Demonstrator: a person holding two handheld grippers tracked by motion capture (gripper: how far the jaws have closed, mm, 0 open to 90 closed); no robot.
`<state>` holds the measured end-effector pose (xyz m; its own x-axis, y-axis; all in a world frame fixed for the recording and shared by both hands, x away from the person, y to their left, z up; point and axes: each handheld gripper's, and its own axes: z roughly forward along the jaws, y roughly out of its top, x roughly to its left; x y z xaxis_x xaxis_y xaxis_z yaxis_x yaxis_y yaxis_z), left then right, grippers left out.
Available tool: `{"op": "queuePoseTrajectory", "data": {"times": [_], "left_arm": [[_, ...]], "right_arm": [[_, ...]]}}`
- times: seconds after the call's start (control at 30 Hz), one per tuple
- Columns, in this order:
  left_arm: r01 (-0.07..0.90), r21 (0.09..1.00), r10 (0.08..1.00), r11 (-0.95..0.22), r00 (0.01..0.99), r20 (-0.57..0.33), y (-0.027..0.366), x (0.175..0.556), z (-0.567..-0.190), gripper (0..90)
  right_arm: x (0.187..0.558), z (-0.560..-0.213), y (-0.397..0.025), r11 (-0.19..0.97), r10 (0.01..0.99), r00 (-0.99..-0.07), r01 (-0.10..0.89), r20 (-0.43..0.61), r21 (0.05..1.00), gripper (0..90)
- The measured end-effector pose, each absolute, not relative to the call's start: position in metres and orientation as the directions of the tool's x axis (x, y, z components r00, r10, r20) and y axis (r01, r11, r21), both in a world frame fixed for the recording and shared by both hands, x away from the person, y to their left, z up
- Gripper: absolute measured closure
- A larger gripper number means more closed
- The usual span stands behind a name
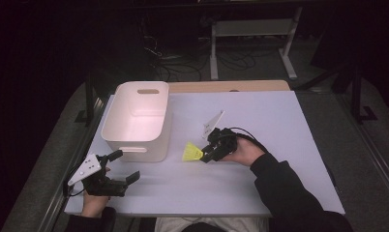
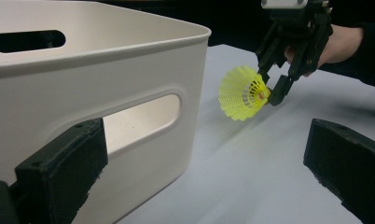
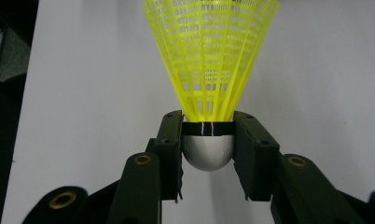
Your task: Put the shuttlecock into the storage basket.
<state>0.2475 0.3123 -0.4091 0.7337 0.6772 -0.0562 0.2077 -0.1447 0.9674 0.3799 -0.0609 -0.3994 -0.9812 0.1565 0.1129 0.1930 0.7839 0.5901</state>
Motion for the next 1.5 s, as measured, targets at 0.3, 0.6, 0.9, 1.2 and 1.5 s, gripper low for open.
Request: {"op": "queuePoseTrajectory", "data": {"times": [0.3,0.6,0.9,1.2,1.5], "left_arm": [[0.208,0.967,0.677,-0.145,0.734,-0.056,0.312,0.247,-0.409,0.0],[0.209,0.967,0.677,-0.145,0.733,-0.056,0.312,0.247,-0.409,0.0],[0.207,0.967,0.677,-0.145,0.734,-0.056,0.312,0.247,-0.409,0.0],[0.208,0.967,0.677,-0.146,0.734,-0.055,0.312,0.247,-0.409,0.0],[0.208,0.967,0.677,-0.146,0.734,-0.055,0.312,0.247,-0.409,0.0]], "right_arm": [[0.381,-0.385,-0.06,0.776,0.159,-0.982,0.185,0.098,0.603,63.2],[0.382,-0.379,-0.059,0.775,0.159,-0.983,0.183,0.094,0.605,63.2],[0.384,-0.37,-0.056,0.773,0.156,-0.984,0.173,0.081,0.61,63.2],[0.385,-0.362,-0.054,0.774,0.151,-0.986,0.162,0.071,0.612,63.2],[0.385,-0.353,-0.049,0.767,0.14,-0.988,0.152,0.068,0.624,63.2]]}}
